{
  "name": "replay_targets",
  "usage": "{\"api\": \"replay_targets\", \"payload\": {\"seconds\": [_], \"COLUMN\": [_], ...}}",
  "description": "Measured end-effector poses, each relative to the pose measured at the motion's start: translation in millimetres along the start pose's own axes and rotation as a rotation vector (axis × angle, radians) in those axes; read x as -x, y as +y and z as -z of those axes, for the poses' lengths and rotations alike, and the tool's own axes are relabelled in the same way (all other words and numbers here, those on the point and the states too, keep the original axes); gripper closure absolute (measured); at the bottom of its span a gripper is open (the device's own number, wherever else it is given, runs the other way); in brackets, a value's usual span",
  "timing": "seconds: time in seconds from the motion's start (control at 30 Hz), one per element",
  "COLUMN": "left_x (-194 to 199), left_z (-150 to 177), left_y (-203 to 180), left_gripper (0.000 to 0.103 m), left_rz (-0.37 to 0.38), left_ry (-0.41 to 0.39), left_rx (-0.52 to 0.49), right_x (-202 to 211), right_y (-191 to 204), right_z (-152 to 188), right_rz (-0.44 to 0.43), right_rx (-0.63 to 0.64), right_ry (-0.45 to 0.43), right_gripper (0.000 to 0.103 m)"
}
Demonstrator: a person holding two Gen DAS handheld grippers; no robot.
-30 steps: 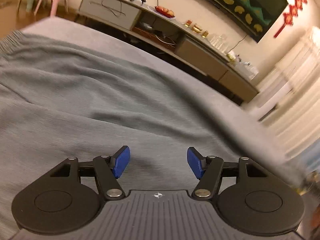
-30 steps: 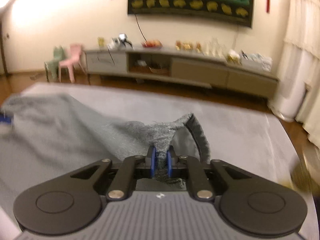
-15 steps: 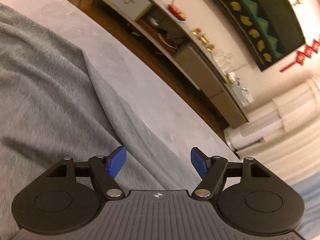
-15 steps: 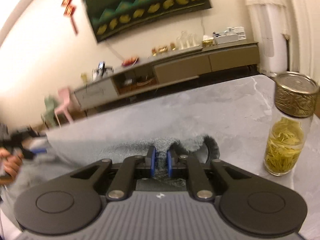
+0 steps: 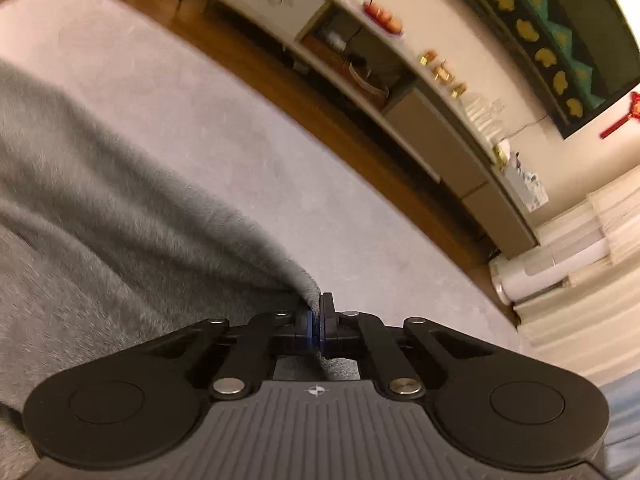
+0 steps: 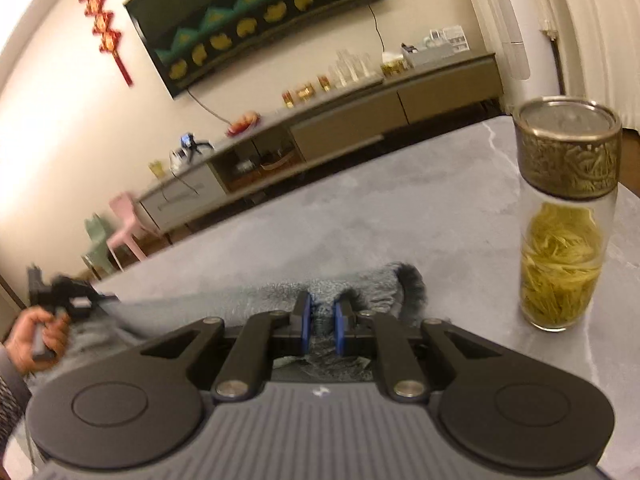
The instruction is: Fold clothes
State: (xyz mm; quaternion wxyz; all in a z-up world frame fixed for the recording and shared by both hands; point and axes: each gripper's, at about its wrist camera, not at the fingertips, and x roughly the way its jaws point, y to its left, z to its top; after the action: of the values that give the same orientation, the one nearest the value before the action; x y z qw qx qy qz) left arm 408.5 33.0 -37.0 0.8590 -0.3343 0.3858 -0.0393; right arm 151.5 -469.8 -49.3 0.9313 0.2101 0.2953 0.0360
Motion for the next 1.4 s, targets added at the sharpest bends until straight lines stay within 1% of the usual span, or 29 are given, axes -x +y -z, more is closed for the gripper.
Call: {"api": "replay_targets", "payload": {"seconds": [0.03, 0.07, 0.13, 0.17, 0.2, 0.23, 0.27, 0.3, 0.37, 0.43, 0.5, 0.53, 0.57, 0.63, 0.7, 0.77, 0.83, 0.93, 1.0, 1.03, 1.07, 1.1, 1.13, 1.17, 1.2, 1.23, 1.3, 1.37, 1.4], "left_x": [13, 36, 94, 124, 149, 164, 173, 177, 173, 168, 163, 164, 165, 168, 171, 173, 176, 171, 167, 165, 162, 160, 158, 156, 154, 153, 169, 196, 207], "left_z": [2, 11, 42, 58, 74, 93, 113, 130, 149, 163, 172, 172, 172, 172, 173, 174, 174, 171, 168, 167, 165, 164, 163, 161, 159, 155, 147, 143, 152], "left_y": [-3, -2, 6, 10, 20, 35, 49, 62, 75, 85, 91, 90, 89, 88, 87, 84, 82, 78, 76, 75, 74, 73, 72, 71, 68, 64, 57, 52, 56], "left_gripper": [0.101, 0.101, 0.101, 0.101, 0.101, 0.101, 0.101, 0.101, 0.101, 0.101, 0.101, 0.101, 0.101, 0.101, 0.101, 0.101, 0.101, 0.101, 0.1, 0.095, 0.088, 0.074, 0.07, 0.071, 0.075, 0.103, 0.102, 0.102, 0.102], "left_rz": [0.017, 0.04, 0.093, 0.119, 0.128, 0.114, 0.091, 0.063, 0.03, 0.007, -0.01, -0.008, -0.003, 0.006, 0.016, 0.02, 0.023, 0.004, -0.012, -0.019, -0.027, -0.035, -0.043, -0.051, -0.05, -0.041, 0.022, 0.102, 0.116], "left_ry": [-0.018, -0.028, -0.037, -0.041, -0.04, -0.02, 0.014, 0.047, 0.069, 0.079, 0.082, 0.077, 0.073, 0.065, 0.057, 0.054, 0.051, 0.055, 0.06, 0.062, 0.064, 0.066, 0.068, 0.07, 0.068, 0.063, 0.02, -0.036, -0.034], "left_rx": [-0.007, -0.028, -0.09, -0.121, -0.139, -0.142, -0.142, -0.139, -0.143, -0.151, -0.162, -0.17, -0.174, -0.185, -0.203, -0.214, -0.222, -0.218, -0.214, -0.211, -0.209, -0.207, -0.205, -0.203, -0.207, -0.217, -0.218, -0.223, -0.237], "right_x": [6, 14, 39, 48, 57, 63, 62, 58, 49, 47, 54, 58, 61, 62, 55, 50, 50, 55, 43, 35, 26, 21, 16, 11, 10, 15, 29, 64, 85], "right_y": [2, 4, 9, 8, 7, 4, -3, -8, -15, -14, -7, -3, 0, 1, -2, -9, -13, -14, -11, -9, -5, 1, 7, 13, 19, 26, 38, 47, 49], "right_z": [0, 0, 1, 7, 13, 20, 30, 39, 53, 58, 52, 50, 47, 40, 40, 41, 40, 34, 32, 31, 31, 33, 34, 35, 33, 26, 11, -6, -10], "right_rz": [-0.001, -0.008, -0.038, -0.03, -0.021, -0.01, 0.003, 0.011, 0.041, 0.04, 0.027, 0.014, -0.012, -0.05, -0.033, -0.004, 0.018, 0.022, 0.06, 0.079, 0.094, 0.109, 0.123, 0.138, 0.148, 0.148, 0.133, 0.047, 0.017], "right_rx": [0.023, 0.053, 0.133, 0.172, 0.211, 0.242, 0.251, 0.248, 0.246, 0.238, 0.218, 0.205, 0.184, 0.124, 0.03, -0.057, -0.129, -0.166, -0.143, -0.126, -0.097, -0.046, 0.006, 0.057, 0.104, 0.143, 0.216, 0.27, 0.303], "right_ry": [-0.008, -0.019, -0.039, -0.025, -0.011, 0.016, 0.074, 0.135, 0.229, 0.282, 0.27, 0.267, 0.272, 0.292, 0.321, 0.326, 0.309, 0.272, 0.296, 0.316, 0.339, 0.351, 0.362, 0.373, 0.367, 0.328, 0.234, 0.057, -0.023], "right_gripper": [0.092, 0.092, 0.092, 0.092, 0.092, 0.09, 0.088, 0.087, 0.079, 0.076, 0.057, 0.042, 0.038, 0.037, 0.037, 0.038, 0.038, 0.037, 0.037, 0.04, 0.055, 0.067, 0.081, 0.083, 0.083, 0.084, 0.086, 0.088, 0.088]}}
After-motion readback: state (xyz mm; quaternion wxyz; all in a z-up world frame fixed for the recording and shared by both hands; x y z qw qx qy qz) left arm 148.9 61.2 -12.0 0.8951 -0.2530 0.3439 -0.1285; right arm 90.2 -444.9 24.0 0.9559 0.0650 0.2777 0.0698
